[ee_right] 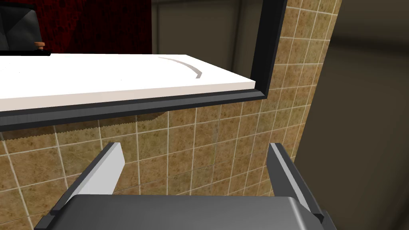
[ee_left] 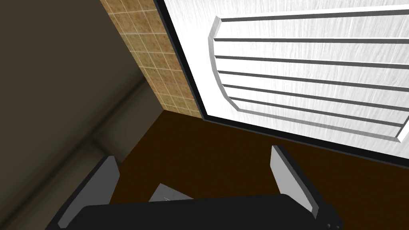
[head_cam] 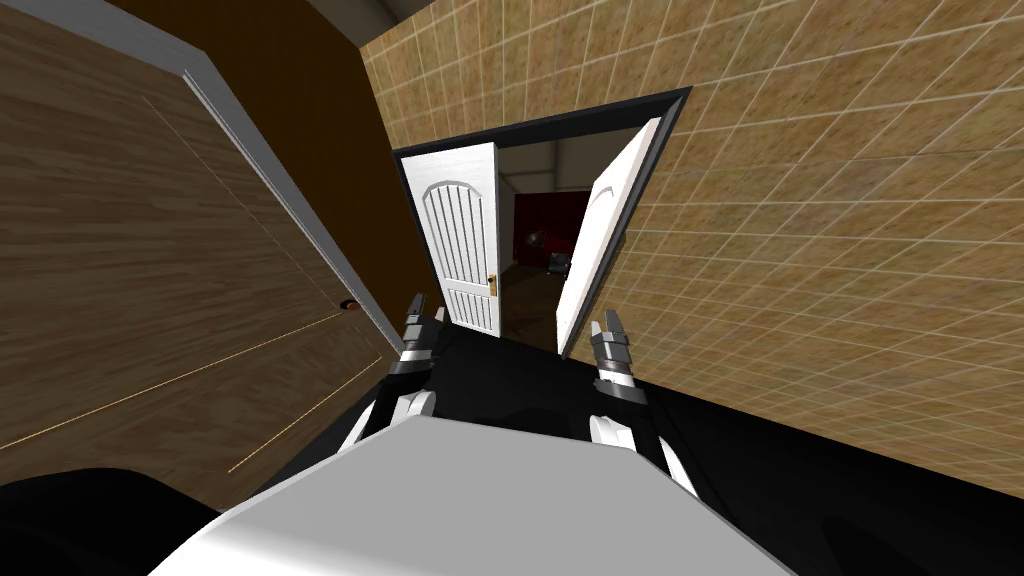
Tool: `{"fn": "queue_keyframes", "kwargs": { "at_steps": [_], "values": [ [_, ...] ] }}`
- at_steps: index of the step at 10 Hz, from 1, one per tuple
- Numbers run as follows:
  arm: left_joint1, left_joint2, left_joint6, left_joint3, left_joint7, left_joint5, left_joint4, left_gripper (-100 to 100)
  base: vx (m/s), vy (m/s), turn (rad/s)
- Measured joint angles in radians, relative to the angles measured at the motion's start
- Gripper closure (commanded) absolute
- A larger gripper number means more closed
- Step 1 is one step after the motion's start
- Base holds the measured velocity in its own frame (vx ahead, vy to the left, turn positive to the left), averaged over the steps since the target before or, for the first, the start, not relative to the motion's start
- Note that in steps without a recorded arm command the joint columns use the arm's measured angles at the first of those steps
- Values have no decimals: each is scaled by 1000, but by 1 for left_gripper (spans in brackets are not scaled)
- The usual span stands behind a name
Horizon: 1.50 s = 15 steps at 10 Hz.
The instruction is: Push the door open
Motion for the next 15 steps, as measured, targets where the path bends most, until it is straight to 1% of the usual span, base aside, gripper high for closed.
{"fn": "queue_keyframes", "kwargs": {
  "at_steps": [2,3,5,7,8,9,10,12,13,14,15],
  "values": [
    [-22,5,-3,-5,-1,-1,37,-100,75,35,-3],
    [-39,8,-2,-4,-1,0,58,-100,82,38,-3],
    [-60,17,-5,-6,2,2,99,-100,81,43,-5],
    [-98,27,-3,-6,5,4,152,-100,89,45,-6],
    [-123,29,0,-8,4,4,180,-100,59,30,-4],
    [-130,30,-3,-11,3,4,198,-100,50,34,0],
    [-150,35,-8,-8,5,5,231,-100,63,53,-5],
    [-193,38,-8,-16,3,4,293,-100,98,63,-9],
    [-220,47,-5,-14,6,8,321,-100,71,45,-6],
    [-229,45,-6,-17,6,6,346,-100,61,37,-1],
    [-245,51,-15,-18,7,8,381,-100,78,56,-5]
  ]
}}
